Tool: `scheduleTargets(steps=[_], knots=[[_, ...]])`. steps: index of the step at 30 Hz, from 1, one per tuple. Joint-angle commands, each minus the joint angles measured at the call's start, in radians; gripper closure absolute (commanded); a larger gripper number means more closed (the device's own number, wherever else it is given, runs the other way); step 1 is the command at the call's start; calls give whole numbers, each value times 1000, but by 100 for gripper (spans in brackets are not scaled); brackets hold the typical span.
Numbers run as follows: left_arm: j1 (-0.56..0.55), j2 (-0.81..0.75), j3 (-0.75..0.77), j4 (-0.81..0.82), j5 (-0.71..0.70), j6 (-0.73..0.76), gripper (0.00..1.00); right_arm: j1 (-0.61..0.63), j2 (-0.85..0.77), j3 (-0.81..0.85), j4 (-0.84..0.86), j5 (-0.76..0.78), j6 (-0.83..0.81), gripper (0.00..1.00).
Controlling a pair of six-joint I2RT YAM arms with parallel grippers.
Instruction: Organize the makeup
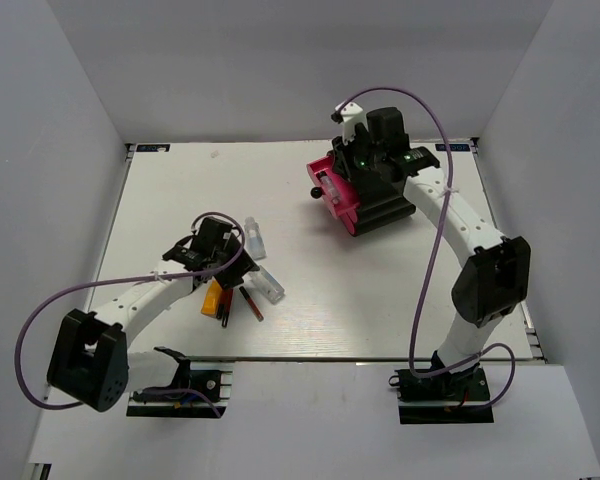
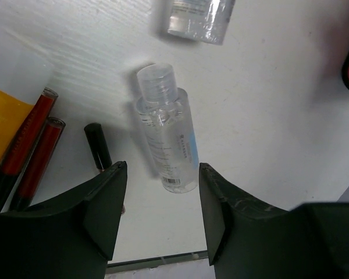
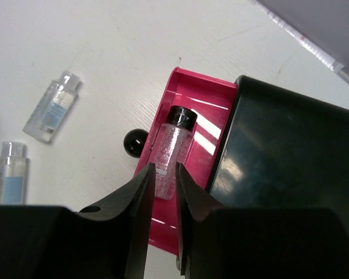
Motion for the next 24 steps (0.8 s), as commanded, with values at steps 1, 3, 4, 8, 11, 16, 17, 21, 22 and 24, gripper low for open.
scheduleTargets(steps=[1, 3, 4, 8, 11, 16, 17, 21, 22, 24], knots=[[-4, 12, 57, -8, 22, -8, 38, -19, -68, -29, 80, -44, 8, 74], [-4, 31, 64, -8, 21, -8, 38, -15, -77, -48, 83, -46, 8, 74], [-4, 58, 73, -8, 25, -7, 38, -21, -77, -54, 85, -47, 10, 74], [-14, 133, 107, -9, 44, -2, 37, -24, -82, -69, 88, -53, 13, 73], [-24, 198, 139, -12, 51, 3, 36, -30, -83, -77, 88, -57, 16, 73], [-35, 266, 173, -52, 53, 7, 34, -39, -89, -86, 95, -57, 19, 72], [-44, 278, 172, -52, 53, 6, 32, -44, -89, -87, 94, -57, 19, 72], [-44, 327, 169, -36, 51, 4, 31, -51, -97, -101, 101, -57, 20, 71], [-53, 338, 166, -17, 53, 4, 31, -54, -99, -104, 103, -57, 25, 71], [-53, 370, 166, 4, 60, 3, 34, -62, -102, -109, 101, -58, 26, 71]])
